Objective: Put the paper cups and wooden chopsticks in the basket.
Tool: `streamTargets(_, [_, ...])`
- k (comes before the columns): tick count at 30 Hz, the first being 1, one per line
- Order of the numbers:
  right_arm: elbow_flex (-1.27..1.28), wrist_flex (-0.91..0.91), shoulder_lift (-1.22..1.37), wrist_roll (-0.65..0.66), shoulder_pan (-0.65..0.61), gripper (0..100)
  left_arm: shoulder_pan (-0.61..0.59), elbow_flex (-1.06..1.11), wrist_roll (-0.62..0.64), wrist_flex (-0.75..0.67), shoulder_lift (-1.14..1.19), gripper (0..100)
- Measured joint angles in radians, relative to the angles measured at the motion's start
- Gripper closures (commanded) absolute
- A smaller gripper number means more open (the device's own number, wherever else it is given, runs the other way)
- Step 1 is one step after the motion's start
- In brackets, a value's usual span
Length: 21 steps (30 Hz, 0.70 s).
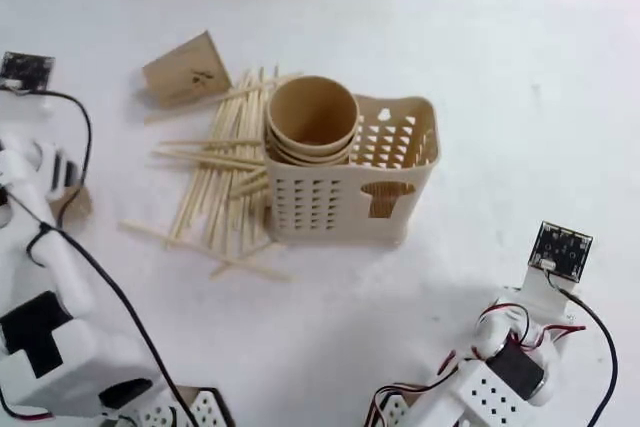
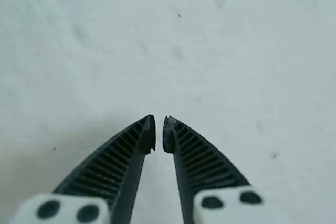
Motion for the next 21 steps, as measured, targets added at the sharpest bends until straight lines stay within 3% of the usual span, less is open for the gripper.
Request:
streamTargets(11, [0.0,0.0,0.0,0.0,0.0,95.4,-0.201,-0.058,-0.169,0.002,0.008,81])
streamTargets(21, [0.0,0.0,0.0,0.0,0.0,95.4,-0.344,-0.235,-0.201,0.002,0.017,83])
